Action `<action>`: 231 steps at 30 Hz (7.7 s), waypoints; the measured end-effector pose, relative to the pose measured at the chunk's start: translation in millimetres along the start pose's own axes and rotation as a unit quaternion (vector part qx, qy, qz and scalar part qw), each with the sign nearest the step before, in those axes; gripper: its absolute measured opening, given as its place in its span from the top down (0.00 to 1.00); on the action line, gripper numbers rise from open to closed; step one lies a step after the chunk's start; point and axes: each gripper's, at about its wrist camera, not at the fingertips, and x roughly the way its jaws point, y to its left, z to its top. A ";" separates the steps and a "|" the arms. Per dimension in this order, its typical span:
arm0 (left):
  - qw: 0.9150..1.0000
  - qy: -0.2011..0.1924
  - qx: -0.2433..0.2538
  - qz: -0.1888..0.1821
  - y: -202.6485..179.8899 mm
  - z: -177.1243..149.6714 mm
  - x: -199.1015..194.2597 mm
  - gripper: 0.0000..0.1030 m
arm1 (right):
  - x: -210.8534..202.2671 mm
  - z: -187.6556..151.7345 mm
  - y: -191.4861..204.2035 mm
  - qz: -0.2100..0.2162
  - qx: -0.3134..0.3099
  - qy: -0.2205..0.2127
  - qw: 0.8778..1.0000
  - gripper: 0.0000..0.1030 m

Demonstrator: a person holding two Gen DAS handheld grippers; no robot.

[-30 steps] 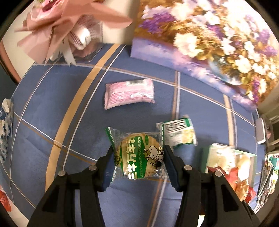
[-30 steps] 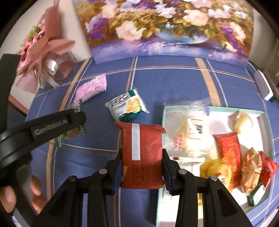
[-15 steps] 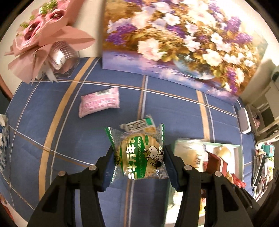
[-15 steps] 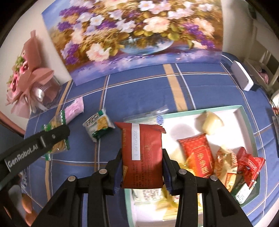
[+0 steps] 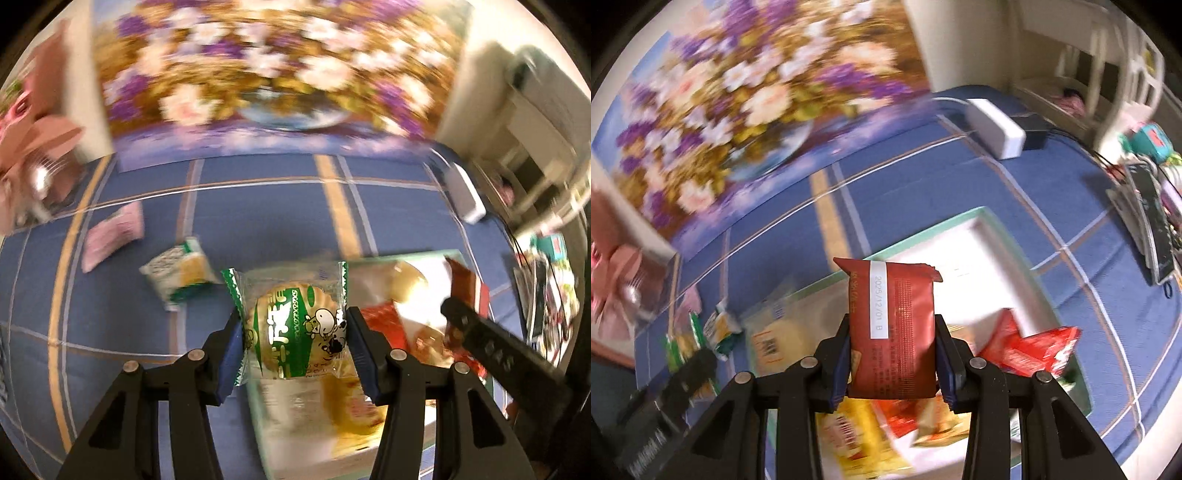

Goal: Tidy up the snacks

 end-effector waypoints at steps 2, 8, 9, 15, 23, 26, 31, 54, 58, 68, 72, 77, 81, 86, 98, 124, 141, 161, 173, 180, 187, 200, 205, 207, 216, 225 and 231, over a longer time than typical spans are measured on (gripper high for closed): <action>1.000 0.007 0.020 -0.011 -17.8 -5.5 10.2 0.46 | 0.7 2.9 -11.6 -0.013 0.009 -0.006 1.000 0.59; 0.999 0.025 0.040 -0.008 -40.9 -10.1 37.0 0.46 | 16.9 8.6 -37.4 -0.031 0.035 -0.001 0.999 0.59; 0.999 0.026 0.041 -0.009 -43.1 -9.7 40.2 0.46 | 19.9 8.8 -40.5 -0.030 0.039 0.002 0.999 0.59; 0.999 0.028 0.039 -0.013 -51.5 -8.9 53.7 0.44 | 32.6 11.6 -47.2 -0.030 0.046 0.013 0.998 0.59; 0.999 0.022 0.039 -0.009 -49.8 -8.5 43.0 0.31 | 35.9 12.5 -41.7 -0.030 0.039 0.021 0.999 0.56; 0.999 0.019 0.035 -0.004 -44.6 -8.5 37.2 0.30 | 35.0 12.0 -39.6 -0.030 0.038 0.024 0.999 0.50; 1.000 0.015 -0.009 0.011 -16.9 -8.1 29.0 0.30 | 33.6 8.5 -30.3 -0.026 0.031 0.030 0.999 0.34; 0.958 0.006 -0.245 0.151 199.9 -19.0 0.1 0.23 | 6.1 -22.4 96.0 0.062 -0.095 0.004 0.994 0.10; 0.949 0.013 -0.278 0.149 232.3 -30.6 0.8 0.23 | 6.5 -33.9 123.3 0.088 -0.120 0.013 0.989 0.10; 0.955 0.018 -0.268 0.125 262.4 -23.4 8.9 0.23 | 22.6 -52.4 178.4 0.116 -0.176 0.046 0.976 0.10; 0.974 0.039 -0.183 0.125 261.8 4.4 21.7 0.23 | 37.8 -45.4 205.9 0.117 -0.209 0.077 0.968 0.10; 0.988 0.061 -0.039 0.137 254.4 41.0 38.2 0.23 | 57.6 -32.4 243.3 0.110 -0.258 0.110 0.953 0.10; 0.992 0.069 0.003 0.105 255.0 59.7 51.5 0.23 | 80.0 -31.8 264.2 0.110 -0.285 0.151 0.940 0.10; 0.987 0.099 0.074 0.105 244.6 67.6 84.0 0.23 | 108.5 -43.0 275.2 0.080 -0.320 0.180 0.927 0.10; 0.986 0.111 0.084 0.086 249.8 79.8 126.1 0.26 | 148.1 -60.9 283.3 0.044 -0.355 0.199 0.912 0.10; 0.989 0.065 -0.119 0.059 222.7 5.8 -7.4 0.59 | 23.8 -86.6 193.1 0.075 -0.242 0.122 0.960 0.41; 0.992 0.018 -0.122 0.016 115.2 -38.8 -62.3 0.59 | -31.4 -113.7 91.2 0.078 -0.145 0.073 0.984 0.41; 0.993 0.083 -0.077 -0.023 29.4 -69.0 2.1 0.47 | 7.3 -100.1 -14.3 0.022 -0.038 0.113 0.993 0.36; 0.995 0.038 -0.082 0.051 61.3 -79.7 -32.9 0.14 | -17.9 -110.8 -13.6 0.030 -0.063 0.078 0.994 0.09; 0.992 0.009 -0.082 0.098 87.4 -100.9 -61.2 0.02 | -39.1 -128.0 -6.9 0.051 -0.086 0.056 0.993 0.00; 0.990 -0.013 -0.099 0.104 107.0 -126.9 -81.0 0.01 | -53.1 -148.1 5.3 0.058 -0.111 0.038 0.991 0.00; 0.984 0.001 -0.123 0.129 116.0 -134.5 -76.0 0.01 | -59.2 -143.8 7.4 0.059 -0.114 0.015 0.992 0.00; 0.984 0.000 -0.114 0.137 112.6 -134.0 -78.0 0.01 | -51.3 -141.5 4.8 0.051 -0.109 0.019 0.993 0.00; 0.984 0.000 -0.115 0.137 112.5 -134.5 -78.4 0.01 | -49.8 -141.7 5.0 0.049 -0.112 0.020 0.992 0.00; 0.983 -0.001 -0.114 0.146 114.0 -134.8 -80.6 0.01 | -48.3 -143.8 9.9 0.043 -0.130 0.018 0.990 0.00; 0.982 0.000 -0.116 0.150 114.1 -134.7 -81.2 0.01 | -47.4 -144.7 12.7 0.041 -0.141 0.018 0.989 0.00; 0.981 0.005 -0.123 0.151 116.4 -135.2 -79.6 0.01 | -46.6 -144.7 13.1 0.042 -0.144 0.018 0.989 0.00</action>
